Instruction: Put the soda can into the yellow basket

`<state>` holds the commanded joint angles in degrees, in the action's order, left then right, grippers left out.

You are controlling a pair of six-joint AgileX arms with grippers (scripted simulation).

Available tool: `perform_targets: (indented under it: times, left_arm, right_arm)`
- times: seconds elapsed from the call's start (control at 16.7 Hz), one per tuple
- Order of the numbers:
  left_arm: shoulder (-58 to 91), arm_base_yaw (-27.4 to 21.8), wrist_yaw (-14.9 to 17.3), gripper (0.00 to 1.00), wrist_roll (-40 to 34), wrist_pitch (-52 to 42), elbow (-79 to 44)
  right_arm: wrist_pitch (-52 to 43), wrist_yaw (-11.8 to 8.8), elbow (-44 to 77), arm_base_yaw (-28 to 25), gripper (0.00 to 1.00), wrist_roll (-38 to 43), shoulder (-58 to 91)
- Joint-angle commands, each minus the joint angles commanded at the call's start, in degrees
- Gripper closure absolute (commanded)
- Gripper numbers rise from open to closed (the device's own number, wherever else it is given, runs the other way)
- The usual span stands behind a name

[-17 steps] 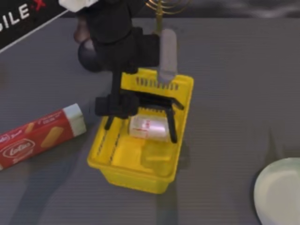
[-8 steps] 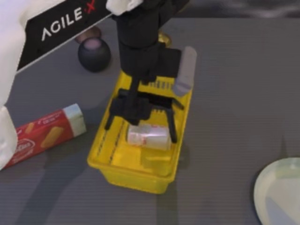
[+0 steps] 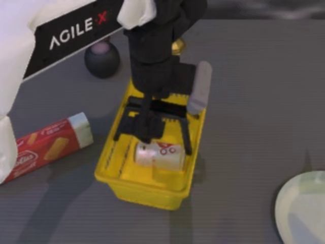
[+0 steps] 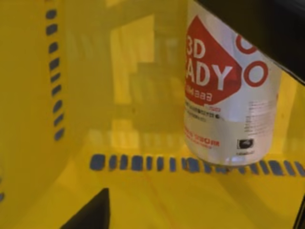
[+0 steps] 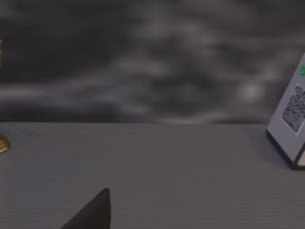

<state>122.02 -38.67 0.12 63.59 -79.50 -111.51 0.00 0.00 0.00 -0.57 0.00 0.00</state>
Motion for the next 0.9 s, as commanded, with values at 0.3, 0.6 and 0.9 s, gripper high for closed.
perform_targets:
  times: [0.3, 0.6, 0.9]
  left_arm:
    - [0.0, 0.0, 0.0, 0.15, 0.0, 0.01, 0.01]
    - [0.0, 0.0, 0.0, 0.53, 0.0, 0.01, 0.01]
    - [0.0, 0.0, 0.0, 0.9, 0.0, 0.01, 0.01]
  right_arm:
    - [0.0, 0.0, 0.0, 0.0, 0.0, 0.0, 0.0]
    - [0.0, 0.0, 0.0, 0.0, 0.0, 0.0, 0.0]
    - [0.0, 0.0, 0.0, 0.0, 0.0, 0.0, 0.0]
